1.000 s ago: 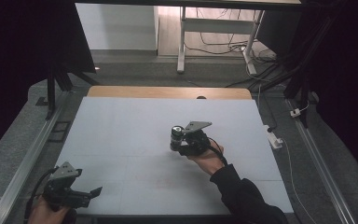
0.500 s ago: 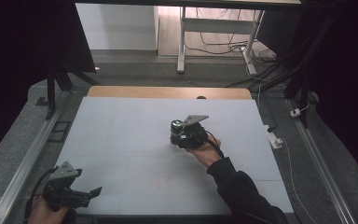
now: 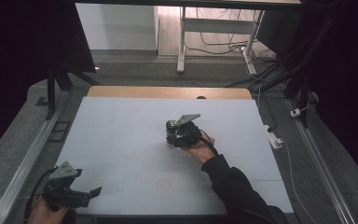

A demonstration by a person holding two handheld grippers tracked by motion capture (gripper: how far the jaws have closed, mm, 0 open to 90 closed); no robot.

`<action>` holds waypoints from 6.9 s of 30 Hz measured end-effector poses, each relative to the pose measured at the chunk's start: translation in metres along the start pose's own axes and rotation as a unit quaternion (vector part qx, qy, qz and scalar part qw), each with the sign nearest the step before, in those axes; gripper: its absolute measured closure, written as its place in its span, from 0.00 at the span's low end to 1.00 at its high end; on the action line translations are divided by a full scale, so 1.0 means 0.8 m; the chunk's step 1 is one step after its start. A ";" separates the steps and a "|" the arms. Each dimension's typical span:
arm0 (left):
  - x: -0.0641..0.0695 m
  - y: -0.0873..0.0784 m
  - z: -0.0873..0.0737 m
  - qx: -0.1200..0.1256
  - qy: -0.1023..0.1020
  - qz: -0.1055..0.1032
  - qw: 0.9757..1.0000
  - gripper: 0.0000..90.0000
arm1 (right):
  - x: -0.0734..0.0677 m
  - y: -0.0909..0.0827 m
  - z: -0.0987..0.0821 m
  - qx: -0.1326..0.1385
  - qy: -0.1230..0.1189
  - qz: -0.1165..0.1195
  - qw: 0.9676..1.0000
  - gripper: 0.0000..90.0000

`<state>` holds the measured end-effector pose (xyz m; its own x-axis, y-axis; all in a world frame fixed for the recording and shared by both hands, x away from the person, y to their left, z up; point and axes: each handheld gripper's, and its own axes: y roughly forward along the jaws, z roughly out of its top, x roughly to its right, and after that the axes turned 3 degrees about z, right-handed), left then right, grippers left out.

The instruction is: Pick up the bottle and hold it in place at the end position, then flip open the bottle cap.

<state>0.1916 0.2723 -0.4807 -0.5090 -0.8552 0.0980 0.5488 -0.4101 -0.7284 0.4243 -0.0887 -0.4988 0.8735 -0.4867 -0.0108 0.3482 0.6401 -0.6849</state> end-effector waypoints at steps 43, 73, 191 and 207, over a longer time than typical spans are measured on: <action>-0.002 0.007 0.010 0.020 0.014 -0.054 0.998 0.00 | -0.008 0.010 -0.010 0.005 -0.007 0.002 1.000 0.58; 0.008 0.060 0.077 0.068 0.029 -0.112 0.991 0.00 | -0.007 0.010 -0.009 0.001 -0.010 0.004 1.000 0.58; 0.045 0.192 0.251 0.056 0.142 -0.129 0.980 0.99 | -0.007 0.011 -0.009 -0.005 -0.013 0.004 1.000 0.58; 0.039 0.194 0.276 0.062 0.128 -0.114 0.983 0.99 | -0.007 0.011 -0.009 -0.006 -0.015 0.003 1.000 0.58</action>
<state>0.4073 0.1121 -0.4413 -0.7704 -0.6345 0.0633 0.4693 -0.6314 -0.6173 0.4196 -0.0847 -0.5098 0.8858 -0.4640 0.0072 0.3384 0.6353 -0.6941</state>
